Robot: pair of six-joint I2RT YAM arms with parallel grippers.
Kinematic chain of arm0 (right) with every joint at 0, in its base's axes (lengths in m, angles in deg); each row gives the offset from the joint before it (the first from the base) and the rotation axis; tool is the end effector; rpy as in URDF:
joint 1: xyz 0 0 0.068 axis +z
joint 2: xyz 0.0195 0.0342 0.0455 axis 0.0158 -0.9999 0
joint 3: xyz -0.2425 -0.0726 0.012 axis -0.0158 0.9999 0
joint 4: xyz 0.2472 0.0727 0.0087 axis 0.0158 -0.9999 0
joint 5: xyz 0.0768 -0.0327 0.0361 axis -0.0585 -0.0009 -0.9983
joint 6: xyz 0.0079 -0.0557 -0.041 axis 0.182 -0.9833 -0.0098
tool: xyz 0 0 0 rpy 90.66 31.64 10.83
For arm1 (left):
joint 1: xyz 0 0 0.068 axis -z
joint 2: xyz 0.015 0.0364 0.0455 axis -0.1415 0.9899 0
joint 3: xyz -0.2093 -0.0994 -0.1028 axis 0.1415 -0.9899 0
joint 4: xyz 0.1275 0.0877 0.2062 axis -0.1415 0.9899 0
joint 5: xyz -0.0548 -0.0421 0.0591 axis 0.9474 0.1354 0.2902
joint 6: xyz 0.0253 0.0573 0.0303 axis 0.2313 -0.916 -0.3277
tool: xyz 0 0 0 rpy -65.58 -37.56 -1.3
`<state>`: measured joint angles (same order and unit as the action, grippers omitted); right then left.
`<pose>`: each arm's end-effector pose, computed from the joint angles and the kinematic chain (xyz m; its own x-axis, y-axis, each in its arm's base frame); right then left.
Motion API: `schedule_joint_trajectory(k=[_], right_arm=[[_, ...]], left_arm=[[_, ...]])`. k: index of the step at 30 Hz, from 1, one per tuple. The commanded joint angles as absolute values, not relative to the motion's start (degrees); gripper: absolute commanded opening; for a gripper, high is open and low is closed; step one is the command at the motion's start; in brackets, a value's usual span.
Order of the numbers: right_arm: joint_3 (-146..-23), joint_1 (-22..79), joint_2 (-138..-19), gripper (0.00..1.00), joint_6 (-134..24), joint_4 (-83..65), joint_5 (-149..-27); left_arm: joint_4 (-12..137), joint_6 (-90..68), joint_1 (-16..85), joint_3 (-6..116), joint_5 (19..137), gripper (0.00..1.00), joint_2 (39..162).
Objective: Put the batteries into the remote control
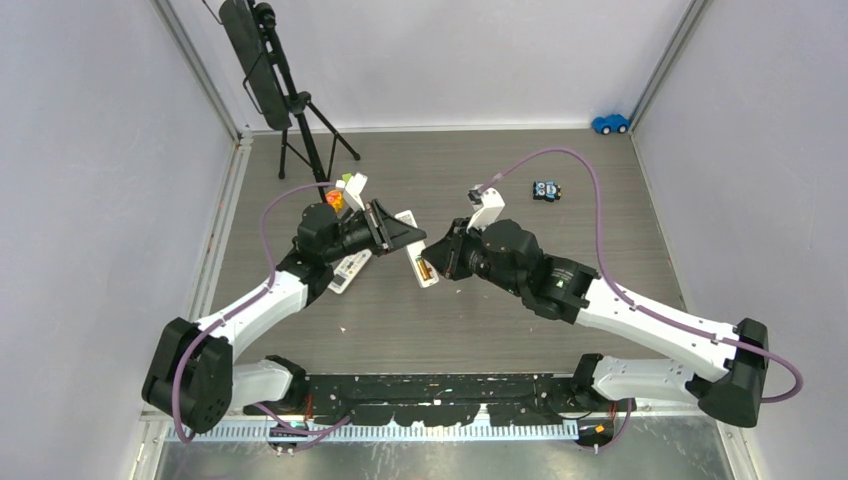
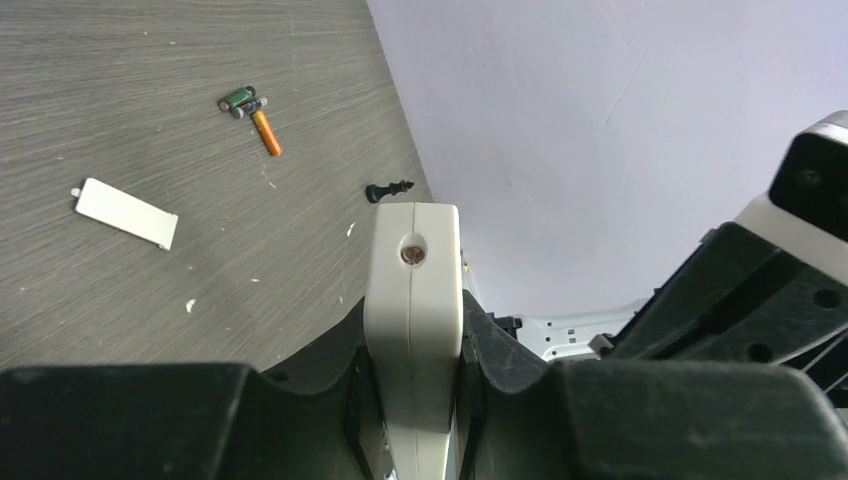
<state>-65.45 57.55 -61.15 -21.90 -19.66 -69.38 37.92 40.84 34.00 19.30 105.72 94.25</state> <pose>0.1571 0.2352 0.3184 -0.6035 0.2170 -0.7673 -0.4628 0.6883 0.5587 0.2450 -0.1555 0.2488 -0.8247 -0.4048 -0.3949 0.3123 0.2561 -0.9148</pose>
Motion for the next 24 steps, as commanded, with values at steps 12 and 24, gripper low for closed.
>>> schedule_joint_trajectory(k=[12, 24], right_arm=[[-67.5, 48.1, -57.8, 0.58, -15.7, -41.4, -51.9], [-63.3, 21.5, -77.5, 0.60, -25.1, -39.1, -64.4]], left_arm=[[35.7, 36.1, 33.9, 19.0, 103.7, 0.00, 94.2], [33.8, 32.0, 33.9, 17.3, 104.0, 0.00, 92.1]])
